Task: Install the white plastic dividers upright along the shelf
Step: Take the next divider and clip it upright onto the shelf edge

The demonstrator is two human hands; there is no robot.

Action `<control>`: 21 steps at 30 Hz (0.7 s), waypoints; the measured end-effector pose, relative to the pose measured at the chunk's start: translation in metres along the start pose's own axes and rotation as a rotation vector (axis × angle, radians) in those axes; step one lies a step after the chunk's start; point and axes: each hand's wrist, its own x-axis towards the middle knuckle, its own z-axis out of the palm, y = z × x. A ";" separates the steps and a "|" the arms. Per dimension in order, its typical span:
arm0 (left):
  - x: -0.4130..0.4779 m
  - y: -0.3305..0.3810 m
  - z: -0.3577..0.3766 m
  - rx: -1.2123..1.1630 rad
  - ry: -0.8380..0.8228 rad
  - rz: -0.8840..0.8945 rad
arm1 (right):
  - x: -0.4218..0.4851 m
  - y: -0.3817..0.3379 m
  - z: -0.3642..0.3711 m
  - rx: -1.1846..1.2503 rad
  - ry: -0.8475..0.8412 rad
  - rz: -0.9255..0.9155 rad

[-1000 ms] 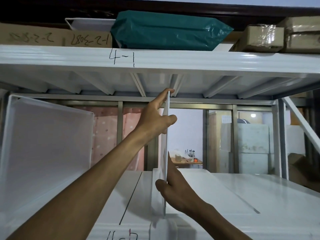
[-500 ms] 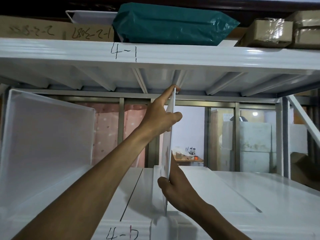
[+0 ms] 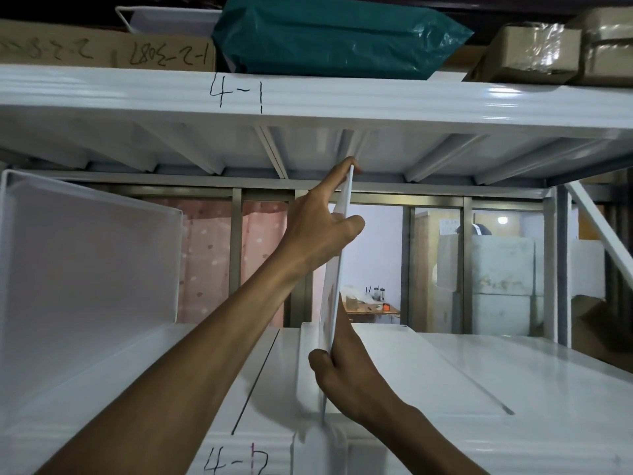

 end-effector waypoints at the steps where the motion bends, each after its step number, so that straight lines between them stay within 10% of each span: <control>1: -0.001 0.001 0.000 0.013 0.005 0.008 | 0.000 0.000 0.000 0.002 0.004 -0.002; 21: -0.019 -0.017 -0.003 -0.058 0.077 0.014 | -0.006 0.015 0.013 -0.027 -0.040 -0.035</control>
